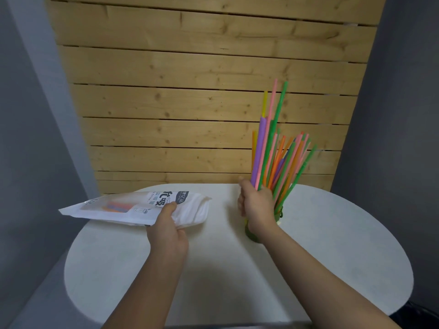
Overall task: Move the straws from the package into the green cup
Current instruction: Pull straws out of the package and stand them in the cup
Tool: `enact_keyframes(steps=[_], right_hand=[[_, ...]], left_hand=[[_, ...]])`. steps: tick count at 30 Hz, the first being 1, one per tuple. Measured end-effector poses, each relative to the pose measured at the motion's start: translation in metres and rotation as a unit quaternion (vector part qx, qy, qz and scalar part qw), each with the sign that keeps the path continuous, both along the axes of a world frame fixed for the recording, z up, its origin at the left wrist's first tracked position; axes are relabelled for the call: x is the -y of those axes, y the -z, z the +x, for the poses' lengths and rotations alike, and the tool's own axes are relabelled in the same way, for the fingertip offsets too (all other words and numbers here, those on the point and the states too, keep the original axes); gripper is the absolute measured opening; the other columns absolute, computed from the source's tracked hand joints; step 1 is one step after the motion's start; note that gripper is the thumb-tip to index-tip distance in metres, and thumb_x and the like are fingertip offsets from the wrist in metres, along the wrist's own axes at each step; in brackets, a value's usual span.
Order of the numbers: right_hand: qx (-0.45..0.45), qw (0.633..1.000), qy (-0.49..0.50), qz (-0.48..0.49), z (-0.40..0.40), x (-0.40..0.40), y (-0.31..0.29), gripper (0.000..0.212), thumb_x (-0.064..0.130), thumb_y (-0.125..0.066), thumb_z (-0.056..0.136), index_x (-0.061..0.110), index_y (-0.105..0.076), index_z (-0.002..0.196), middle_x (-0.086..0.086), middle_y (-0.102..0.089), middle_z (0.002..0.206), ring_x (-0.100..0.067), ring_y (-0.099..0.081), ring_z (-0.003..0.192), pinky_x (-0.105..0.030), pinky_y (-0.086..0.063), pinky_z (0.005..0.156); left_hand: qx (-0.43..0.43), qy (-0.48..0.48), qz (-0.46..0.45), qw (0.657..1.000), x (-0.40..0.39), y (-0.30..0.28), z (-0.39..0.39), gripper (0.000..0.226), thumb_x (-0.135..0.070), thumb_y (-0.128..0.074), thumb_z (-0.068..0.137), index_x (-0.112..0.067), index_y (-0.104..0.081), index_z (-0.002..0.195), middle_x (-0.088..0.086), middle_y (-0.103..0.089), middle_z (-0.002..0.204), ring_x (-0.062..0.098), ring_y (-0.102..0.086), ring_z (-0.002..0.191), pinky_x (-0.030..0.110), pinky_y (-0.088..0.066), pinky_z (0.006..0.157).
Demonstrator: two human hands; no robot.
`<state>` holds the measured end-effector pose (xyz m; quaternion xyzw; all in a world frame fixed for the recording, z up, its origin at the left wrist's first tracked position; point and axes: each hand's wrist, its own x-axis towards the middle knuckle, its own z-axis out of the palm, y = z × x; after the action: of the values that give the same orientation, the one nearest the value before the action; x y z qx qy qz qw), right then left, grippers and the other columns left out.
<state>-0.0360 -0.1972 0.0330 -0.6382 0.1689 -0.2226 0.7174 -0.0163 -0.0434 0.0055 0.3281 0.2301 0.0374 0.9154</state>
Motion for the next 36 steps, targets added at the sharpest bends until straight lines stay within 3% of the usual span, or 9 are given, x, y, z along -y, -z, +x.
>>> enact_keyframes(steps=[7, 10, 12, 15, 17, 19, 23, 30, 36], right_hand=[[0.028, 0.994, 0.095, -0.052, 0.008, 0.038, -0.013, 0.035, 0.037, -0.059, 0.088, 0.024, -0.044, 0.059, 0.004, -0.039, 0.05, -0.017, -0.04, 0.045, -0.028, -0.034, 0.048], [0.024, 0.988, 0.126, -0.087, 0.008, 0.039, -0.01, 0.022, 0.041, -0.058, 0.087, 0.025, -0.054, 0.073, 0.005, -0.048, 0.062, -0.021, -0.051, 0.063, -0.034, -0.047, 0.06], [0.027, 0.985, 0.146, -0.092, 0.006, 0.036, -0.011, 0.021, 0.038, -0.057, 0.089, 0.019, -0.059, 0.08, 0.003, -0.051, 0.066, -0.023, -0.054, 0.071, -0.036, -0.049, 0.068], [0.038, 0.983, 0.158, -0.081, 0.003, 0.035, -0.018, 0.03, 0.035, -0.055, 0.092, 0.006, -0.062, 0.087, -0.001, -0.049, 0.067, -0.022, -0.05, 0.069, -0.036, -0.048, 0.068], [0.046, 0.984, 0.154, -0.078, 0.003, 0.035, -0.023, 0.029, 0.035, -0.055, 0.092, 0.007, -0.061, 0.085, -0.003, -0.048, 0.068, -0.021, -0.049, 0.066, -0.035, -0.046, 0.067], [0.047, 0.987, 0.142, -0.057, 0.003, 0.038, -0.027, 0.025, 0.035, -0.057, 0.089, 0.02, -0.052, 0.07, -0.002, -0.046, 0.064, -0.02, -0.047, 0.061, -0.033, -0.043, 0.061], [0.076, 0.989, 0.122, 0.021, 0.002, 0.049, -0.041, 0.036, 0.031, -0.058, 0.086, 0.022, -0.04, 0.056, 0.007, -0.037, 0.043, -0.012, -0.035, 0.038, -0.023, -0.03, 0.043], [0.147, 0.976, 0.127, 0.095, -0.005, 0.056, -0.082, 0.033, 0.025, -0.056, 0.089, 0.02, -0.037, 0.062, 0.009, -0.031, 0.039, -0.007, -0.028, 0.032, -0.019, -0.025, 0.036], [0.151, 0.976, 0.15, 0.044, 0.008, 0.052, -0.118, 0.032, 0.026, -0.057, 0.088, 0.018, -0.039, 0.063, 0.004, -0.035, 0.043, -0.009, -0.032, 0.032, -0.019, -0.027, 0.037]], left_hand=[[0.002, 0.001, -0.002, 1.0, -0.002, 0.004, 0.004, 0.051, -0.001, -0.066, 0.084, -0.01, -0.058, 0.134, 0.003, -0.066, 0.13, 0.019, -0.063, 0.119, 0.036, -0.049, 0.106], [0.001, -0.005, -0.004, 1.0, 0.0, 0.004, 0.005, 0.052, 0.0, -0.066, 0.084, -0.01, -0.057, 0.134, 0.003, -0.066, 0.13, 0.019, -0.063, 0.119, 0.037, -0.049, 0.105], [0.002, -0.004, -0.005, 1.0, 0.001, 0.004, 0.005, 0.053, -0.001, -0.066, 0.084, -0.011, -0.056, 0.135, 0.002, -0.066, 0.13, 0.019, -0.064, 0.118, 0.037, -0.049, 0.105], [0.005, -0.001, -0.008, 1.0, 0.004, 0.004, 0.004, 0.053, 0.0, -0.066, 0.084, -0.012, -0.056, 0.135, 0.002, -0.065, 0.13, 0.019, -0.063, 0.118, 0.038, -0.049, 0.106], [0.005, -0.001, -0.006, 1.0, 0.006, 0.003, 0.003, 0.053, 0.0, -0.065, 0.085, -0.011, -0.055, 0.136, 0.002, -0.065, 0.131, 0.019, -0.063, 0.118, 0.036, -0.049, 0.105], [0.005, -0.001, -0.003, 1.0, 0.006, 0.003, 0.003, 0.053, -0.001, -0.065, 0.085, -0.012, -0.056, 0.136, 0.002, -0.065, 0.131, 0.018, -0.063, 0.118, 0.034, -0.049, 0.104], [0.002, -0.001, -0.001, 1.0, 0.004, 0.001, 0.002, 0.054, -0.001, -0.066, 0.085, -0.012, -0.055, 0.136, 0.001, -0.065, 0.131, 0.018, -0.063, 0.119, 0.033, -0.05, 0.103], [-0.002, 0.013, 0.01, 1.0, 0.002, 0.001, 0.0, 0.053, -0.006, -0.068, 0.085, -0.014, -0.056, 0.136, -0.001, -0.065, 0.131, 0.017, -0.062, 0.119, 0.032, -0.048, 0.105], [0.002, 0.027, 0.01, 1.0, 0.002, 0.002, -0.002, 0.056, -0.006, -0.068, 0.085, -0.014, -0.053, 0.138, 0.002, -0.064, 0.133, 0.021, -0.062, 0.12, 0.038, -0.048, 0.106]])
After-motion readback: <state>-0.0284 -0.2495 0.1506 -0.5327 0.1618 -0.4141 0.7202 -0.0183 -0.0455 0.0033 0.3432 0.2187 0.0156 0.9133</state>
